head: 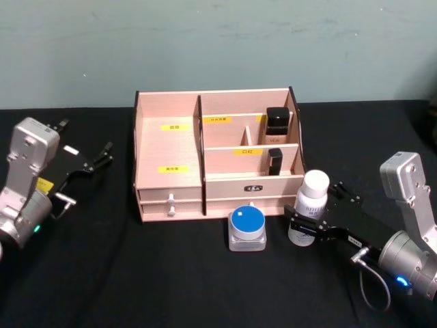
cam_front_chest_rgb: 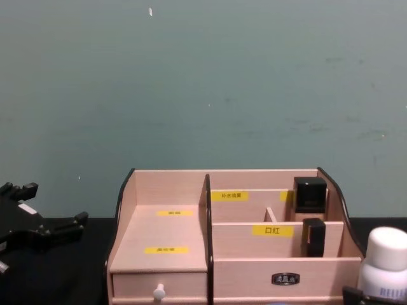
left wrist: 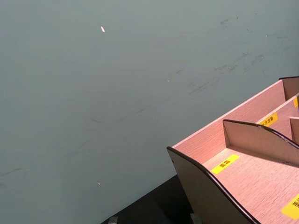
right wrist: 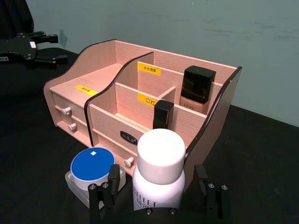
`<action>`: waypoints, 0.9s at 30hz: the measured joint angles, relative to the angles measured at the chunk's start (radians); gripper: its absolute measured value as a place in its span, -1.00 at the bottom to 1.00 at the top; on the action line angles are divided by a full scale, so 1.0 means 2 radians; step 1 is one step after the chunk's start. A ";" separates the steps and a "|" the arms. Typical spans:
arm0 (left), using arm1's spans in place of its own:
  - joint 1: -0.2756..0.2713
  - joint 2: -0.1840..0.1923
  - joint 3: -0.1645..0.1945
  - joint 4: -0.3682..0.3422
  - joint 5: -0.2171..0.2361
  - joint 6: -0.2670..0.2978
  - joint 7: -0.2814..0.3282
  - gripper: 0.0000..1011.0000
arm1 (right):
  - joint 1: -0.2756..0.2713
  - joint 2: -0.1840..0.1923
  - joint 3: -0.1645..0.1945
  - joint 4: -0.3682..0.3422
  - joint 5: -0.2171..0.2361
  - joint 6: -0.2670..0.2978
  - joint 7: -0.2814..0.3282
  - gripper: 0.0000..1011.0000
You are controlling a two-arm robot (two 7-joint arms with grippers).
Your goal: Pick up the facial cleanser and watermelon frost from the table and place them into the tiered storage box.
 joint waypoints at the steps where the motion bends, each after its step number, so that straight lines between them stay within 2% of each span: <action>1: 0.000 0.000 0.000 0.000 0.000 0.000 0.000 0.98 | 0.000 0.000 0.000 0.000 0.000 0.000 0.000 0.98; 6: 0.000 0.000 0.000 0.000 0.000 0.000 0.000 0.98 | 0.000 0.001 0.000 0.000 0.001 -0.001 -0.001 0.93; 12: 0.000 0.000 0.000 0.000 0.000 0.000 0.000 0.98 | -0.001 0.001 0.000 -0.001 0.001 -0.001 -0.001 0.57; 15: 0.000 0.000 0.000 0.000 0.000 0.000 0.000 0.98 | -0.001 0.001 0.000 -0.001 0.001 -0.001 -0.001 0.47; 18: 0.000 0.000 0.000 0.000 0.000 0.000 0.000 0.98 | -0.001 0.001 0.000 -0.001 0.001 -0.001 -0.001 0.24; 27: 0.000 0.000 0.000 0.000 0.000 0.000 0.000 0.98 | -0.001 0.001 0.000 -0.001 0.002 -0.002 -0.001 0.19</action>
